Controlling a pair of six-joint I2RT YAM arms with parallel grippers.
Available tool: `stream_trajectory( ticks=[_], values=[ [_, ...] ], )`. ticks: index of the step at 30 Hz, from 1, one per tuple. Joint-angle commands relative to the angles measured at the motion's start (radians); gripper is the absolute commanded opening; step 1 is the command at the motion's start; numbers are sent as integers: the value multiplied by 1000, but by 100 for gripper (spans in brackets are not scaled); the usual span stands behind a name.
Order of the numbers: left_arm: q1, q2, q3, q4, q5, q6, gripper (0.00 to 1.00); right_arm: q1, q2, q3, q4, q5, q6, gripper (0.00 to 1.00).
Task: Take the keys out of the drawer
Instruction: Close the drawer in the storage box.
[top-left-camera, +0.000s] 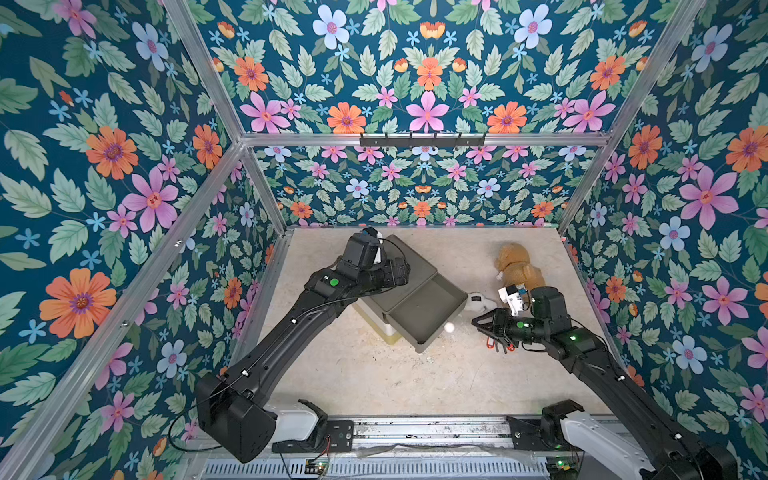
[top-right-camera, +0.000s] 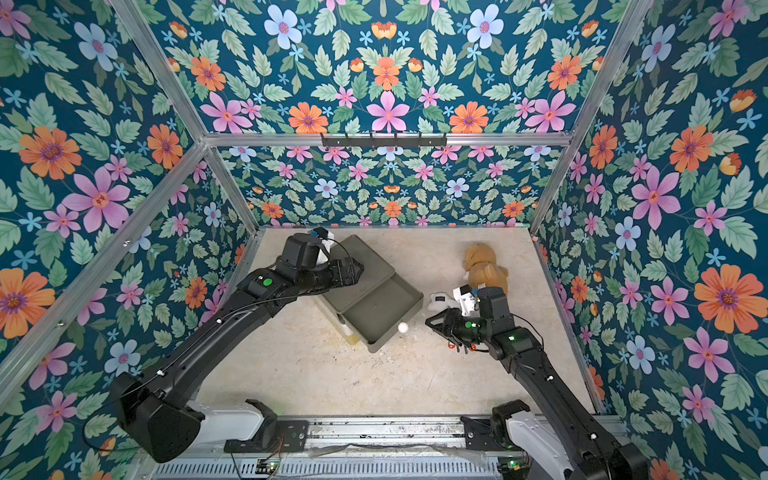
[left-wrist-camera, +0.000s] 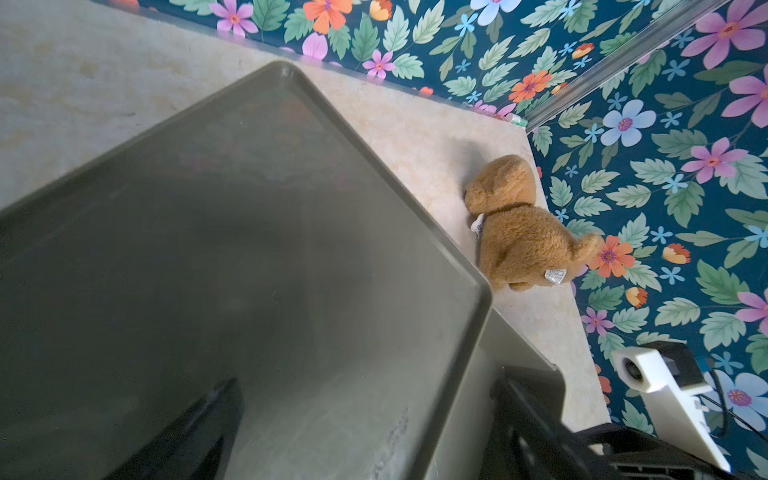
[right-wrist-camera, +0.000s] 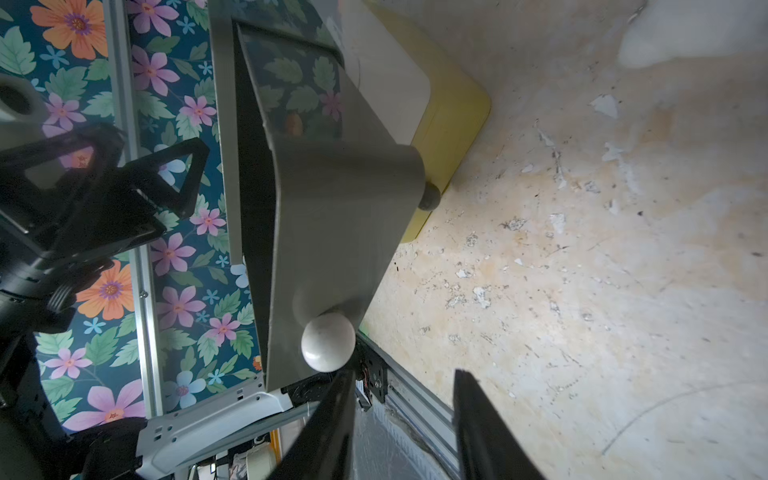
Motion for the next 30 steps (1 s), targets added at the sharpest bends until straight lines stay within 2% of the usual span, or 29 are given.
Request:
stream_trajectory(
  ticks=[1,13,21,30],
  values=[
    [11,-1,-18,43,42,-6,99,27,23,3,80,25,37,43],
    [25,-24,-68,71,62,-15,99,90,165,63,169,51,46,43],
    [25,-46,-64,81,56,-21,99,124,207,84,197,63,55,44],
    [25,-185,-136,102,-27,-42,99,149,249,111,231,65,67,43]
  ],
)
